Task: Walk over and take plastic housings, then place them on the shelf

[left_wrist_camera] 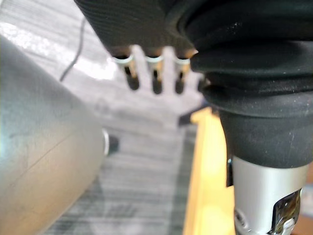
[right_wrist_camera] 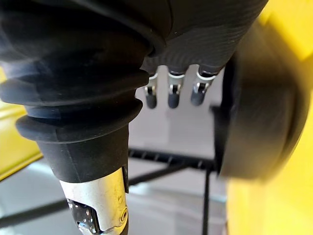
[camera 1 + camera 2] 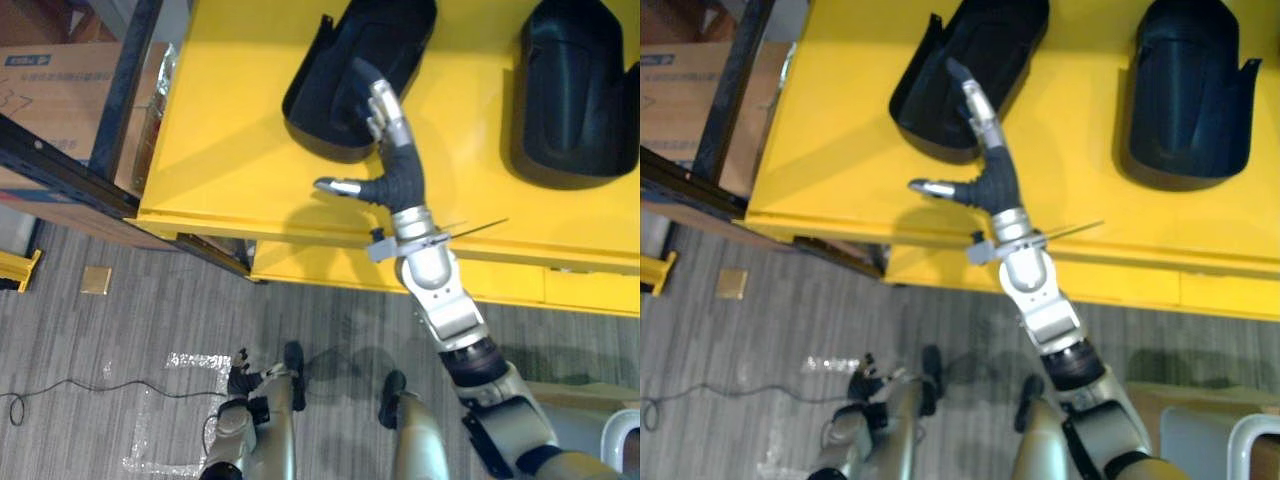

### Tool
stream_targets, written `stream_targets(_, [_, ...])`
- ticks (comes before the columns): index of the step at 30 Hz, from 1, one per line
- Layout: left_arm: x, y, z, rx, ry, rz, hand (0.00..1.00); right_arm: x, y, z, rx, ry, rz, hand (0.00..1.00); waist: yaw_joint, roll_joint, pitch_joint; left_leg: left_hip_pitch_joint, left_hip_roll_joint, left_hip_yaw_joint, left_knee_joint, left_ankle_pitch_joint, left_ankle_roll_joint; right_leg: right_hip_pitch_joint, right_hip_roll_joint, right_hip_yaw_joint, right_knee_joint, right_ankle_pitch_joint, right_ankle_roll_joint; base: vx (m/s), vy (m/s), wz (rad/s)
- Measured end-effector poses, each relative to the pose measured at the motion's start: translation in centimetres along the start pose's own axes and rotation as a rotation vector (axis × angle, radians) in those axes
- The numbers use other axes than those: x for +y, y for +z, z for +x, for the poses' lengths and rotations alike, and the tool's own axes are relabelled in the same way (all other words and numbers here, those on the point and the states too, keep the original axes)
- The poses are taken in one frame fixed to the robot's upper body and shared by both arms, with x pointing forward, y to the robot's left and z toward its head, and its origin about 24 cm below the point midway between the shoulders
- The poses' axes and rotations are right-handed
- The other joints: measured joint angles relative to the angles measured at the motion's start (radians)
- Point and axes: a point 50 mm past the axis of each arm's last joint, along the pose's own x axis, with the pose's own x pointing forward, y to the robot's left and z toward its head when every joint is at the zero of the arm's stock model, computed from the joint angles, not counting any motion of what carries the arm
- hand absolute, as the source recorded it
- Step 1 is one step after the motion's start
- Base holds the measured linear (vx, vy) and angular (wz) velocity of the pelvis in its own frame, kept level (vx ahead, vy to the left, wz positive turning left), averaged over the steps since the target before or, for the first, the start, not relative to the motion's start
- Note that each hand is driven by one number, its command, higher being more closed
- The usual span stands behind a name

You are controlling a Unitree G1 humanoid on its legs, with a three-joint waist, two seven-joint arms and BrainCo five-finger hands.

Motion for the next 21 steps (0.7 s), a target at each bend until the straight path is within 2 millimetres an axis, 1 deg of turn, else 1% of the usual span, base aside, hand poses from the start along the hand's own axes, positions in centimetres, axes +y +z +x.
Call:
stream_targets(6, [-0.6, 0.0, -0.3, -0.008, -0.009, -0.021, 0.0, -1.3, -0.1, 0.4, 0.009, -0.083, -0.01, 0.0, 0.001, 0.009, -0.005, 0.003, 0.0, 0.001, 0.0, 0.001, 0.0, 0.0, 0.0, 0.001, 0.001, -0.001, -0.001, 0.02, -0.01, 0.0])
stream_targets(16, [-0.7, -0.1, -0.3, -0.005, -0.011, -0.024, 0.0, -1.1, -0.4, 0.7, 0.024, -0.109, 0.007, 0.0, 0.003, 0.009, -0.005, 0.005, 0.0, -0.001, -0.002, 0.002, -0.001, 0.0, 0.0, 0.0, 0.01, -0.003, -0.005, 0.0, 0.0, 0.0])
stream_targets(21, [-0.7, 0.0, -0.3, -0.006, -0.011, -0.025, 0.0, -1.9, -0.7, 0.7, 0.048, -0.142, -0.042, 0.0, 0.011, 0.009, -0.005, 0.005, -0.001, -0.002, -0.001, 0.002, -0.001, 0.0, 0.0, -0.001, 0.01, -0.003, -0.005, 0.0, 0.0, 0.0])
